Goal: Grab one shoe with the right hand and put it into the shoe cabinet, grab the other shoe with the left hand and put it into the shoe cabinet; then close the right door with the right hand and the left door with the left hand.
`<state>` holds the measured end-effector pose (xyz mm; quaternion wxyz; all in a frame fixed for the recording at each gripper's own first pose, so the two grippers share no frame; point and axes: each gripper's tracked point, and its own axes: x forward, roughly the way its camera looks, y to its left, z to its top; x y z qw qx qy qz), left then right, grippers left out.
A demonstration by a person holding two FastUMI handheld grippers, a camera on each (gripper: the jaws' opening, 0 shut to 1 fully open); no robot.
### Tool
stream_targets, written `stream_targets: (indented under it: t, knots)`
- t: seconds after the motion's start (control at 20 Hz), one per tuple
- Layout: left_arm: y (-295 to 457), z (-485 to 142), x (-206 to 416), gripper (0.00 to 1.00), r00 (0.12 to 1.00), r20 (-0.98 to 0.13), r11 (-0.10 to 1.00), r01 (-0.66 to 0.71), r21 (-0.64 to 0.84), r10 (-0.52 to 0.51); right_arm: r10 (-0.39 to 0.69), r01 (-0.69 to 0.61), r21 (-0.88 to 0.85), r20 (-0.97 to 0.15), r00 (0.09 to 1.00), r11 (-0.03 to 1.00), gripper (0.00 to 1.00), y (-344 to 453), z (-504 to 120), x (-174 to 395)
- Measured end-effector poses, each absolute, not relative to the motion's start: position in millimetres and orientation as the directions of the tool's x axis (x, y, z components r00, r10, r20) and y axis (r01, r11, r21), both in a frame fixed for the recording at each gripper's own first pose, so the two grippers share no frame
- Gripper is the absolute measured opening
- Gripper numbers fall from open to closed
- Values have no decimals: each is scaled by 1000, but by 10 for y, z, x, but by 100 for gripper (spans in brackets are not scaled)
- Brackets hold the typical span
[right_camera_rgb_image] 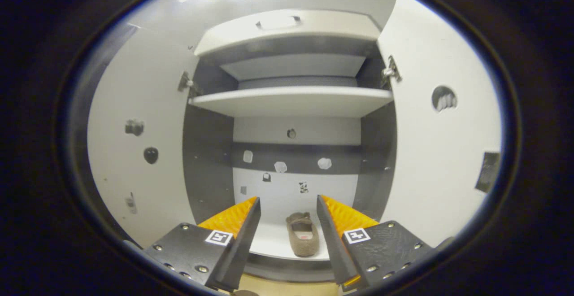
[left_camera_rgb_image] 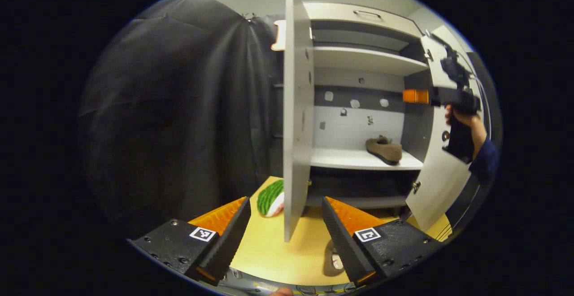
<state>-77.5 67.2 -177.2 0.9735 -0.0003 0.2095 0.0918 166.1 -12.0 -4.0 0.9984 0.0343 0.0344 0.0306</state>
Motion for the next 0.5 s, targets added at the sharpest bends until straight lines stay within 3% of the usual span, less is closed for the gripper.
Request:
stream_targets:
  t: [0.25, 0.5]
  knots:
    - [247, -2694, -708, 97, 808, -589, 1000, -20, -21, 4, 51, -51, 14, 34, 998, 999, 74, -307, 588, 1039]
    - [-83, -3670, -792, 98, 626, -768, 991, 91, -99, -134, -1, -4, 47, 117, 993, 999, 77, -700, 1171, 521]
